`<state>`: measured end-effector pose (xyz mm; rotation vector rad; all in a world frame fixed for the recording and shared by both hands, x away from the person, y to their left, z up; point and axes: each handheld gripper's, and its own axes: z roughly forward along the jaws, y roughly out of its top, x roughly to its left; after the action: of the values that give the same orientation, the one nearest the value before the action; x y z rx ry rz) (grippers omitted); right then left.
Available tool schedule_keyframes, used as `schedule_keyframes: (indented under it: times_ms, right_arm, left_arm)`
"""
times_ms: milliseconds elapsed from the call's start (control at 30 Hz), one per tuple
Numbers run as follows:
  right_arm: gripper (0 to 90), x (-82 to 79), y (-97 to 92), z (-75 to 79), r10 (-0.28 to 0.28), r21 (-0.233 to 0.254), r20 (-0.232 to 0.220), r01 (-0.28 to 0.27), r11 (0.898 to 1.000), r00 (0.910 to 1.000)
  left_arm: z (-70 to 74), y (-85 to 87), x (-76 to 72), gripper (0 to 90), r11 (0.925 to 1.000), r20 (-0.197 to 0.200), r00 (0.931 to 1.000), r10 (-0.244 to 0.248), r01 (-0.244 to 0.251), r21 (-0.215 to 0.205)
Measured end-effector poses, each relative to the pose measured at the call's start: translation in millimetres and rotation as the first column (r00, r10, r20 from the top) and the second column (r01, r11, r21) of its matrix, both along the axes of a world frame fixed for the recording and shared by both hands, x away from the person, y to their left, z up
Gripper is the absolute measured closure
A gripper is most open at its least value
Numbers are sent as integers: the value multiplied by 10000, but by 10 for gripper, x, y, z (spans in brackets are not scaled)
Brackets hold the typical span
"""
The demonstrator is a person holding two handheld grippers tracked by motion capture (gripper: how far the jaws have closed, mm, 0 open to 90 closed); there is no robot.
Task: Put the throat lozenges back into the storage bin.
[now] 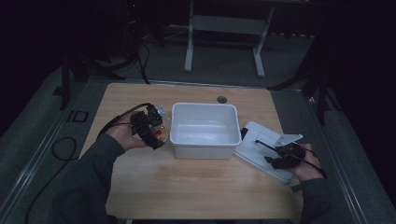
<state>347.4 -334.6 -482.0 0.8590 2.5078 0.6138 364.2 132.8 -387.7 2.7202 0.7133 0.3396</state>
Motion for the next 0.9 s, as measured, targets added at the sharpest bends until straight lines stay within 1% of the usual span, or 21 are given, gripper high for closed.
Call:
schedule_keyframes:
  times_ms: [167, 200, 300, 767, 900]
  right_arm:
    - [355, 0, 0, -10, 2, -2, -17, -2, 10000, 10000]
    - [355, -2, 2, -13, -7, 7, -31, 7, 10000, 10000]
    - [355, -2, 3, -15, -12, 22, -25, 12, 10000, 10000]
    - [353, -6, -14, -10, -77, 83, 81, 77, 9999, 9999]
    - [353, -8, -24, -11, -86, 110, 103, 85, 9999, 9999]
  left_arm:
    - [29, -51, 17, 207, 10000, 82, 9999, -81, 81, 12]
    - [29, -57, 19, 207, 10000, 83, 9999, -61, 61, -54]
    - [33, -77, 34, 207, 10000, 63, 10000, -50, 50, -56]
    - [80, -208, 92, 207, 9995, 81, 9995, -307, 307, -11]
    - [98, -254, 108, 207, 9994, 102, 9994, -335, 335, -61]
